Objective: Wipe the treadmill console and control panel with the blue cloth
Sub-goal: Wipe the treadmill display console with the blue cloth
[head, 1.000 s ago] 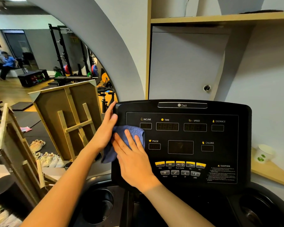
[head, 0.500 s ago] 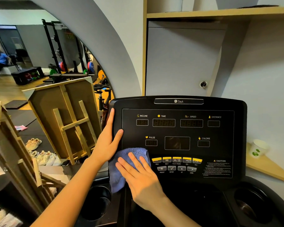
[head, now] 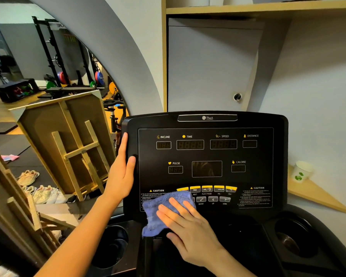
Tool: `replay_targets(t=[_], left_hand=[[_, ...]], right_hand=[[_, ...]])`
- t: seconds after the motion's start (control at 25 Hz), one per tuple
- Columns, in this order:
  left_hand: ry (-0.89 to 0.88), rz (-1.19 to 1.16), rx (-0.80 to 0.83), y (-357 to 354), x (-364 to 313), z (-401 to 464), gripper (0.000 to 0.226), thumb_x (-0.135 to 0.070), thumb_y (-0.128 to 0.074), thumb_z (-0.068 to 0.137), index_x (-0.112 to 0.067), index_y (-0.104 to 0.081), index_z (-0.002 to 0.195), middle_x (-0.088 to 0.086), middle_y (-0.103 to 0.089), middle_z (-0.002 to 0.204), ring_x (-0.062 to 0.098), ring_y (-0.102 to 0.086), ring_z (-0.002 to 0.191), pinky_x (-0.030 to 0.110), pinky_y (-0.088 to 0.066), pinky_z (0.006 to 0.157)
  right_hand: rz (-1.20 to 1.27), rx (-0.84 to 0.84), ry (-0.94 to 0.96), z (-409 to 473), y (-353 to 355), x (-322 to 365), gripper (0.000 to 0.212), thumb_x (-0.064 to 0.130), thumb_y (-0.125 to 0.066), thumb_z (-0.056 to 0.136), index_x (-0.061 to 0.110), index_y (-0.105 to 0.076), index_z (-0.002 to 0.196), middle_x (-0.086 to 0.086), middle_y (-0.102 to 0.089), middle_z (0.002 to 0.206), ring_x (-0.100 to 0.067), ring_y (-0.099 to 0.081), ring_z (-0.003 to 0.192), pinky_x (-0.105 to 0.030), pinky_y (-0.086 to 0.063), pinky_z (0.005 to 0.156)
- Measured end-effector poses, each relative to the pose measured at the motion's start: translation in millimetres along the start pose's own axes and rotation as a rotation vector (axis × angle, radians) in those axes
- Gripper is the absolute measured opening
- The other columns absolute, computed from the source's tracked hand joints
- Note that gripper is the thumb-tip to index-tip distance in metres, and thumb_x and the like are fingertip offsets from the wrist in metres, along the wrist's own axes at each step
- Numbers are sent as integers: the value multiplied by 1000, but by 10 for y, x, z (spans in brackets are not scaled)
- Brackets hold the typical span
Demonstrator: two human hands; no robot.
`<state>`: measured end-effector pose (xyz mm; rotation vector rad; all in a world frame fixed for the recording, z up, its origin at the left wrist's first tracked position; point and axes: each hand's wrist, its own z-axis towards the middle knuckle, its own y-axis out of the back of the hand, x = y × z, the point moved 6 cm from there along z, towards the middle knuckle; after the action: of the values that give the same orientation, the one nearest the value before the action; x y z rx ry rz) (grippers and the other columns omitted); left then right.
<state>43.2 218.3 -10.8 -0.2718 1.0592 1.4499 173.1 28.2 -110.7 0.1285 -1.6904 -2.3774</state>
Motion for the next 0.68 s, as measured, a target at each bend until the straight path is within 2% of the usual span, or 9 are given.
replay_targets(t=[0.12, 0.2, 0.36, 0.4, 0.52, 0.68], left_hand=[[-3, -2, -5, -7, 10, 1, 62, -53, -28, 99, -45, 0, 154, -12, -50, 139, -5, -60, 104, 8, -45, 83], [-6, -1, -1, -17, 23, -1, 62, -52, -27, 99, -45, 1, 154, -3, -48, 145, -1, -61, 104, 6, -44, 81], [-19, 26, -18, -5, 34, 4, 63, -56, -25, 98, -46, 2, 154, 5, -43, 151, 18, -62, 110, 25, -47, 86], [-21, 30, -21, -9, 29, 3, 63, -56, -25, 98, -45, 2, 154, 5, -45, 150, 17, -62, 108, 25, -47, 86], [-29, 35, -27, -25, 12, -6, 64, -56, -26, 97, -45, 1, 154, 0, -49, 144, 6, -60, 102, 14, -44, 84], [-37, 58, -40, -20, 12, -16, 65, -55, -26, 97, -43, 2, 154, 0, -52, 137, 9, -59, 98, 17, -43, 80]], right_hand=[[-52, 24, -21, -181, 56, -179, 57, 42, -42, 103, 29, -28, 157, 16, -23, 163, -11, -8, 154, -38, -13, 122], [-68, 24, -39, -300, 78, -298, 56, 41, -41, 104, 29, -27, 157, 17, -21, 164, -12, -9, 154, -38, -13, 121], [-77, 10, -77, -553, 150, -529, 58, 39, -43, 103, 30, -25, 158, 17, -19, 164, -13, -11, 154, -38, -15, 121], [-82, 5, -90, -625, 179, -595, 58, 38, -43, 103, 30, -25, 157, 17, -19, 164, -13, -12, 153, -39, -16, 120], [-90, 2, -129, -841, 262, -809, 56, 36, -42, 103, 30, -27, 157, 17, -19, 164, -14, -14, 153, -40, -18, 120], [-82, 21, -167, -1057, 313, -1056, 56, 35, -38, 104, 32, -22, 158, 18, -17, 165, -13, -13, 153, -40, -14, 121]])
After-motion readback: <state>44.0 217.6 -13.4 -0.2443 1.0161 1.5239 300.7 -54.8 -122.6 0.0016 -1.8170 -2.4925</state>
